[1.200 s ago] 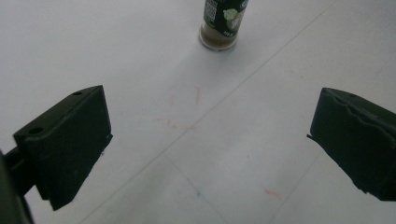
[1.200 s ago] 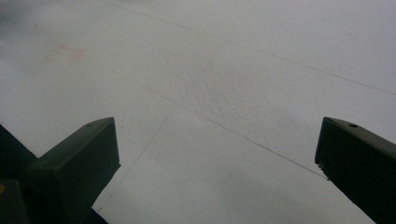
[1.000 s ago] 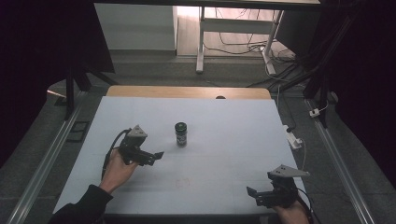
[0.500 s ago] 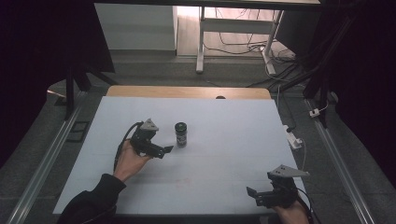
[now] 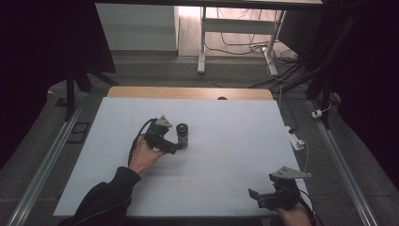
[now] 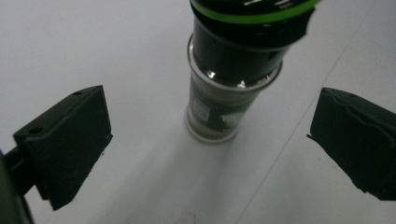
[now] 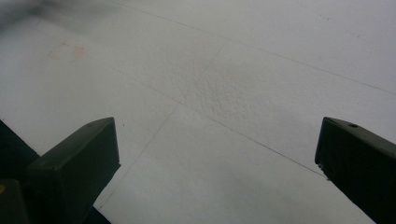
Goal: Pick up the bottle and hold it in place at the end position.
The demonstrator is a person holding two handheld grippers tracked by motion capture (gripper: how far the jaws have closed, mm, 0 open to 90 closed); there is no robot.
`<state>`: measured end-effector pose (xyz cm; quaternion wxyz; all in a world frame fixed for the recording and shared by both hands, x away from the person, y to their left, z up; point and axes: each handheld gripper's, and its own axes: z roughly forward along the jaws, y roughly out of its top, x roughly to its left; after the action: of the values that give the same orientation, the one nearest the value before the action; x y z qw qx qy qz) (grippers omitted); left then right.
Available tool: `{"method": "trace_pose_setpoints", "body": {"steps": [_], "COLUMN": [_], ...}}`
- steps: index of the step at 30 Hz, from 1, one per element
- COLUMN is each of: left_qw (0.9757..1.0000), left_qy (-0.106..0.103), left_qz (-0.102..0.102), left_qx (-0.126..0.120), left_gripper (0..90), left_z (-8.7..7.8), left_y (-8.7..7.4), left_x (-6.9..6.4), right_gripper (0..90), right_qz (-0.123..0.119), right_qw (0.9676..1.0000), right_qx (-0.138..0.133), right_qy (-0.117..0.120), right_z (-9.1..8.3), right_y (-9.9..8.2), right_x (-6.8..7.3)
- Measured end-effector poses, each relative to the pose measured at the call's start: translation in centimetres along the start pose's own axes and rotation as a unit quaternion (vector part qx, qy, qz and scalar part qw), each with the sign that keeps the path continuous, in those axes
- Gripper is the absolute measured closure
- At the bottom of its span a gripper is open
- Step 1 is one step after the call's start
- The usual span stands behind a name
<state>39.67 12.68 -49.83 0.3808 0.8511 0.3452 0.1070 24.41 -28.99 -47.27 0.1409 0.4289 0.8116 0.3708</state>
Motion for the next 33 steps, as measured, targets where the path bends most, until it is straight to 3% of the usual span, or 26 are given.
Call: {"method": "trace_pose_setpoints", "body": {"steps": [13, 17, 19, 20, 25, 33], "left_qw": [0.9995, 0.9990, 0.9985, 0.9984, 0.9979, 0.9983], "left_qy": [0.002, 0.008, 0.003, 0.000, -0.011, -0.014], "left_qz": [0.028, 0.043, 0.054, 0.056, 0.064, 0.056], "left_qx": [0.013, 0.006, 0.006, 0.006, 0.005, 0.004], "left_gripper": [1.9, 12.6, 26.5, 26.5, 49.5, 53.0], "left_z": [2.7, 2.6, 2.4, 2.4, 2.3, 2.2], "left_y": [0.7, 0.7, 0.7, 0.7, 0.7, 0.6], "left_x": [0.3, 0.1, 0.1, 0.0, -0.2, -0.2], "right_gripper": [0.0, 0.0, 0.0, 0.0, 0.0, 0.0], "right_qz": [-0.004, -0.004, -0.004, -0.004, -0.006, -0.006], "right_qw": [1.0000, 1.0000, 1.0000, 1.0000, 1.0000, 1.0000], "right_qx": [0.002, 0.003, 0.003, 0.003, 0.005, 0.006], "right_qy": [0.000, 0.000, 0.000, 0.000, 0.000, 0.001], "right_z": [0.0, -0.1, -0.1, -0.1, 0.0, 0.0], "right_y": [-0.1, -0.1, -0.1, -0.1, -0.1, -0.1], "right_x": [0.0, 0.0, 0.1, 0.1, 0.1, 0.1]}}
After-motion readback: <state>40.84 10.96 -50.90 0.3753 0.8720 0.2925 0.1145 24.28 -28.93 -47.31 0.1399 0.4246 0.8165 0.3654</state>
